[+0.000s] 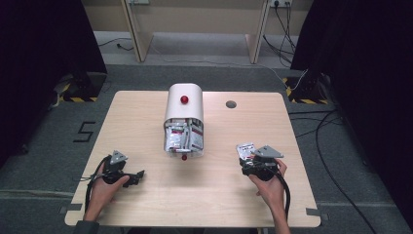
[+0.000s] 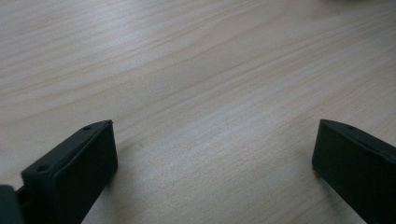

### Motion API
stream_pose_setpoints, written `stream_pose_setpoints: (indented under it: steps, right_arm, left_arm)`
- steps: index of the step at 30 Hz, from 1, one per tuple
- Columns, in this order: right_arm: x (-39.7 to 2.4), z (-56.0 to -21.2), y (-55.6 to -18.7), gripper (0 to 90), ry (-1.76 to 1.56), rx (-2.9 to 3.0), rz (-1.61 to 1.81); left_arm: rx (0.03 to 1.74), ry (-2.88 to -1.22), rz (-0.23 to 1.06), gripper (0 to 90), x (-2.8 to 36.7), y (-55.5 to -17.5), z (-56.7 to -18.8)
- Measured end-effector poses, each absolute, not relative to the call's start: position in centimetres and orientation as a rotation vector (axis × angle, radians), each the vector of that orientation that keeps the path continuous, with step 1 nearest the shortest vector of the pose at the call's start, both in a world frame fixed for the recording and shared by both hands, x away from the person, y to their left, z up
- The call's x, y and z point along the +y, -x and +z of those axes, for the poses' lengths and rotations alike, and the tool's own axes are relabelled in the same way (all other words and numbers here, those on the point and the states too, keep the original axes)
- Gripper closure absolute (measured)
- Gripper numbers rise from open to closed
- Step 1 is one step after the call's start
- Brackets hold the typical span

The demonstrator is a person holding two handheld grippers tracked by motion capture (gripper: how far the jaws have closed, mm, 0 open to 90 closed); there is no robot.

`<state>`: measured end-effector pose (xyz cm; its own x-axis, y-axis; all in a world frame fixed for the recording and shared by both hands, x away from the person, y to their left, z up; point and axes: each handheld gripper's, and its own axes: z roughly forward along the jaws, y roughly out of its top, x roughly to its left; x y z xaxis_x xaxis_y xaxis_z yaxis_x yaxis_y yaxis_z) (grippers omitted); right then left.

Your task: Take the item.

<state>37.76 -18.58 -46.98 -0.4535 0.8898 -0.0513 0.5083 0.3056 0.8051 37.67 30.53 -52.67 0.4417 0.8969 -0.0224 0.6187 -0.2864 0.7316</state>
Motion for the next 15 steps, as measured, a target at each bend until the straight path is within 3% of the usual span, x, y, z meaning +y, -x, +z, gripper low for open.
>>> stream_pose_setpoints:
  steps: [15]
  right_arm:
    - [-19.3,-47.2,-35.8,31.4,-1.239,2.079,1.056]
  left_arm:
    - [1.268,-2.016,0.525,0.0,30.5,-37.7,-52.7]
